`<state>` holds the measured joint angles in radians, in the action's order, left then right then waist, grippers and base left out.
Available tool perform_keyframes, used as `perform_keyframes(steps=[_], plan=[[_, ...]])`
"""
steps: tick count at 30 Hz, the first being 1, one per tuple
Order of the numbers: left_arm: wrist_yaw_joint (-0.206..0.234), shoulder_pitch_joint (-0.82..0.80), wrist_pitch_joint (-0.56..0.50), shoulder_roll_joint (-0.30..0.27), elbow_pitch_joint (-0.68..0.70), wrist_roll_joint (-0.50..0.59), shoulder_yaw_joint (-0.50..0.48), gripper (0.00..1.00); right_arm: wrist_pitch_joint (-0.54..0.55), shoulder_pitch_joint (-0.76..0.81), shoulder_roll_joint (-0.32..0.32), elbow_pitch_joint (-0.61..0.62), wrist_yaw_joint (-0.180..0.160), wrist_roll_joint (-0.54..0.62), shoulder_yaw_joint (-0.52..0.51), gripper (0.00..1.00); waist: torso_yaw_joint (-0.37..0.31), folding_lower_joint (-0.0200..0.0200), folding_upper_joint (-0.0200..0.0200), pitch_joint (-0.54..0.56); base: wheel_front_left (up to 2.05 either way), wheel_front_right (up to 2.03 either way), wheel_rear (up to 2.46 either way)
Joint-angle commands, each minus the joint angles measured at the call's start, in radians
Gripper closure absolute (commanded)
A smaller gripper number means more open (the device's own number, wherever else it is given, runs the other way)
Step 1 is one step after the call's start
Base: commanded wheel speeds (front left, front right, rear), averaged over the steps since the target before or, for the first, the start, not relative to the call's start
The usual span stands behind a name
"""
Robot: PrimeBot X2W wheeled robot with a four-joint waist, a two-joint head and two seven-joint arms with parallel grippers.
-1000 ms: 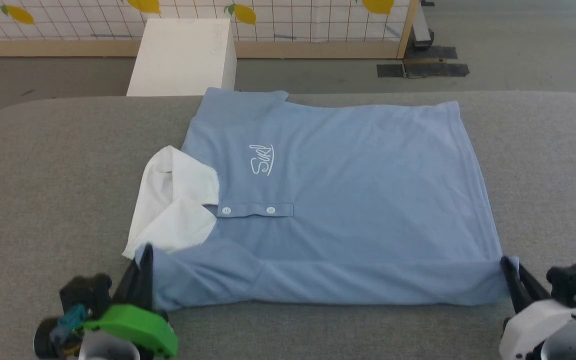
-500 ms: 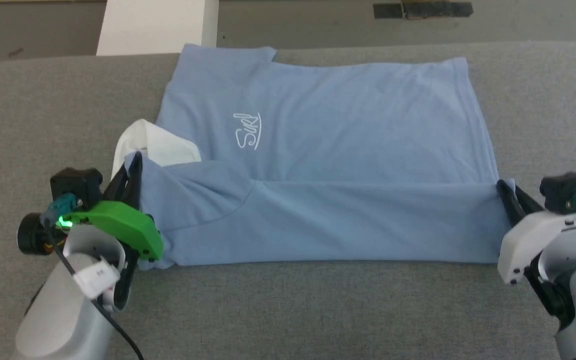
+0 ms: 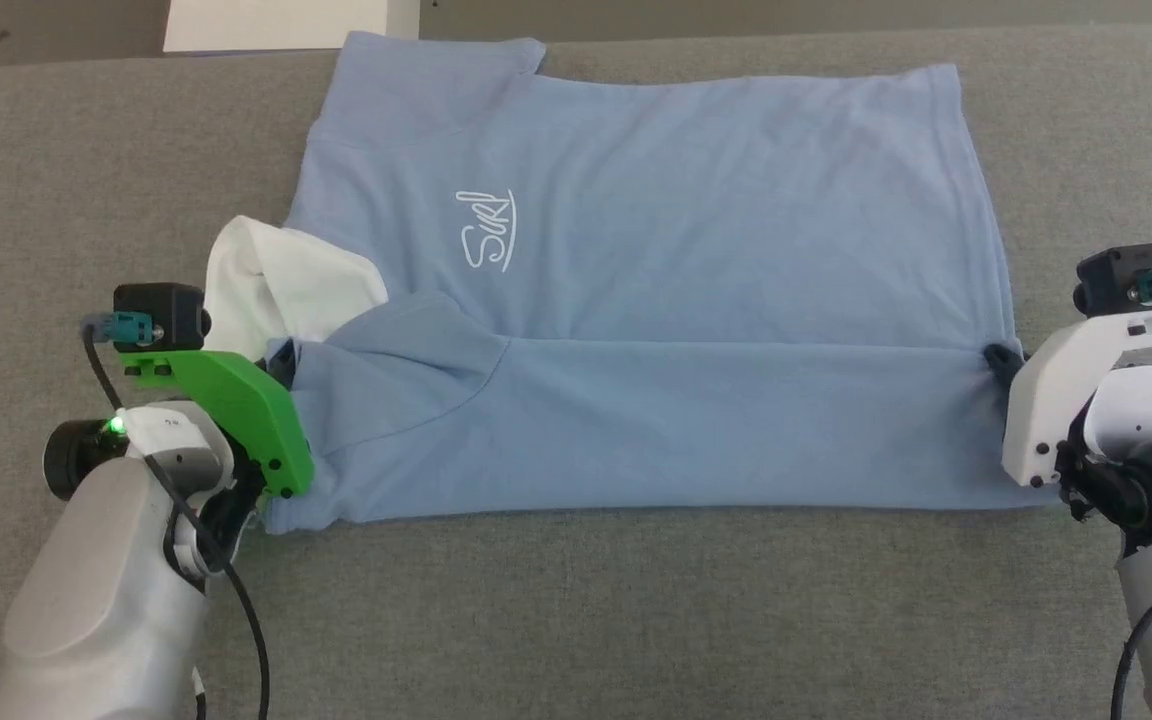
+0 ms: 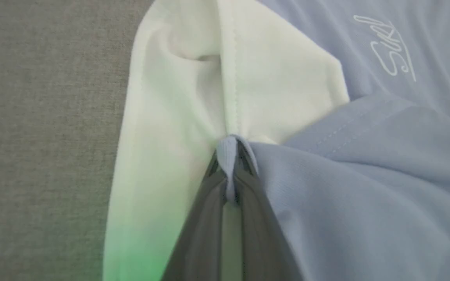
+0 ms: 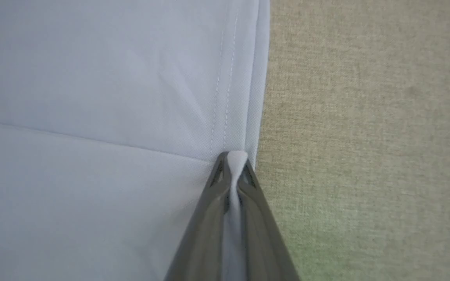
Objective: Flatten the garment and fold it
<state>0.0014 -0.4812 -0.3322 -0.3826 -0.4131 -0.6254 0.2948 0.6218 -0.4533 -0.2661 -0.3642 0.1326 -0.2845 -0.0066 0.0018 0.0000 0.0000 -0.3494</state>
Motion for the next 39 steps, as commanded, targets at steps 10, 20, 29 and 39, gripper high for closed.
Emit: perform_keyframes(steps=[10,20,29,39], plan=[[0.076,0.168,0.4,0.045,0.088,0.062,-0.06,0.0,-0.214,0.156,0.057,0.076,-0.002,0.015,-0.062,0.0,0.024,0.0,0.0,0.161,0.0,0.0,0.0],[0.116,0.385,0.555,0.081,0.218,0.077,-0.071,0.0,-0.575,0.351,0.166,0.209,-0.002,0.061,-0.096,0.0,0.022,0.0,0.0,0.227,0.0,0.0,0.0],[0.17,0.453,0.5,0.136,0.186,0.031,-0.066,0.0,-0.726,0.41,0.211,0.242,-0.002,0.09,-0.109,0.0,-0.017,0.0,0.0,0.239,0.0,0.0,0.0],[0.326,0.41,0.279,0.138,0.106,-0.01,-0.099,0.0,-0.729,0.405,0.215,0.231,-0.002,0.069,-0.089,0.0,-0.071,0.0,0.0,0.224,0.0,0.0,0.0]])
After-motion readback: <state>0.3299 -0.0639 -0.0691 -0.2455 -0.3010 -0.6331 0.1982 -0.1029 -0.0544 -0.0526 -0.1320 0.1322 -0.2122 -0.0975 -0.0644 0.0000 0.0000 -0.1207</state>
